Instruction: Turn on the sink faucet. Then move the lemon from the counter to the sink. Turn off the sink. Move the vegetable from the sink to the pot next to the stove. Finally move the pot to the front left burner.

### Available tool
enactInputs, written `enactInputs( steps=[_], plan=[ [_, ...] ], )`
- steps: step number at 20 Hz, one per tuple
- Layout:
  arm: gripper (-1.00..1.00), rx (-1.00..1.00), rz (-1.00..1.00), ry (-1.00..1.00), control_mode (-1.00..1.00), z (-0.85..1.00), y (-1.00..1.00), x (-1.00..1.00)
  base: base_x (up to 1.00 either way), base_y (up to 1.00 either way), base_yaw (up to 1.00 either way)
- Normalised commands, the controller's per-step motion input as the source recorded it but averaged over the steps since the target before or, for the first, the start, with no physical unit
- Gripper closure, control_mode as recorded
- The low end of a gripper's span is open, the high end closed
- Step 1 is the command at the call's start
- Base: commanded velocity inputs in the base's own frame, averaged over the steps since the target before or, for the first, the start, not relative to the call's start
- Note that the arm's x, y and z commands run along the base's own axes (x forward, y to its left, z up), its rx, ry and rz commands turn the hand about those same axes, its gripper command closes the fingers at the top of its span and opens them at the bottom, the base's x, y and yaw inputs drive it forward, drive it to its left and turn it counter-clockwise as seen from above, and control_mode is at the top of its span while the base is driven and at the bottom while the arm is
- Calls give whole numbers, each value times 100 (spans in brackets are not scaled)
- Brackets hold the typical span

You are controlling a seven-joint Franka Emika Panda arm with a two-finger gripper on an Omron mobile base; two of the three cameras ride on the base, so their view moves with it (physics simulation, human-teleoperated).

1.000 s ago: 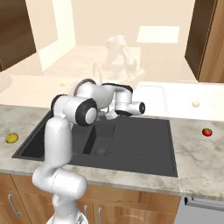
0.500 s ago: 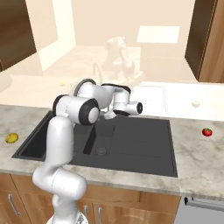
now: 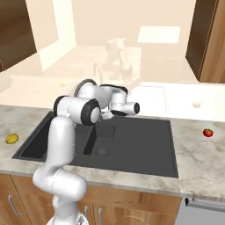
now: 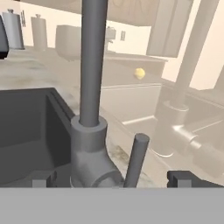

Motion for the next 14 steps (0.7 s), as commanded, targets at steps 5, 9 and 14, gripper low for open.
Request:
enactInputs(
  steps=[5,9,14],
  plan=[
    [-100,0,0,0,-100,-8,14,16,0,0,0],
    [-100,0,0,0,-100,-5,13,16,0,0,0],
    [-100,0,0,0,-100,-2,13,14,0,0,0]
  ],
)
